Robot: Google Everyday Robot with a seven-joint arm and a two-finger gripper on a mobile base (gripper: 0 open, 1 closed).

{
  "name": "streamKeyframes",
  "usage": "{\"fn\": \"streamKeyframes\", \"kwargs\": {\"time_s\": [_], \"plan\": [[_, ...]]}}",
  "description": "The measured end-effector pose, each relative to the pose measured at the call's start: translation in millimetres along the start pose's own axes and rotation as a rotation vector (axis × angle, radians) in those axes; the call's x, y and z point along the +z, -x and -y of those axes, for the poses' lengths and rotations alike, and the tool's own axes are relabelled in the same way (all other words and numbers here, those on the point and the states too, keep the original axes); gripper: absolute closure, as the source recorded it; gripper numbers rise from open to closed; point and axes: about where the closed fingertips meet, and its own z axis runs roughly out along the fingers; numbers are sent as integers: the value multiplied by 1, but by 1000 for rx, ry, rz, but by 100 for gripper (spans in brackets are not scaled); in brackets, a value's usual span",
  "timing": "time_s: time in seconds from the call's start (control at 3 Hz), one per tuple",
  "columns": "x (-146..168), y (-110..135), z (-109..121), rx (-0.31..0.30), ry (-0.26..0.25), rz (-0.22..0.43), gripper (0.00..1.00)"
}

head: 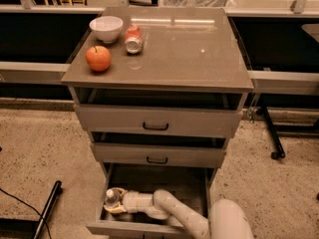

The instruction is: Place blue plastic bottle into bottom drawer

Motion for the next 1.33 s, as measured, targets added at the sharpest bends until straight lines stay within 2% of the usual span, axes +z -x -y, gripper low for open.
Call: {"fn": "streamKeyframes", "kwargs": {"time_s": [0.33,0.67,1.0,1.33], "plan": [[0,0,0,0,0,0,0],[2,6,-3,-22,9,-6,0],[-23,27,10,-30,-20,-65,0],[-13,46,-25,-18,34,-53,0]]}}
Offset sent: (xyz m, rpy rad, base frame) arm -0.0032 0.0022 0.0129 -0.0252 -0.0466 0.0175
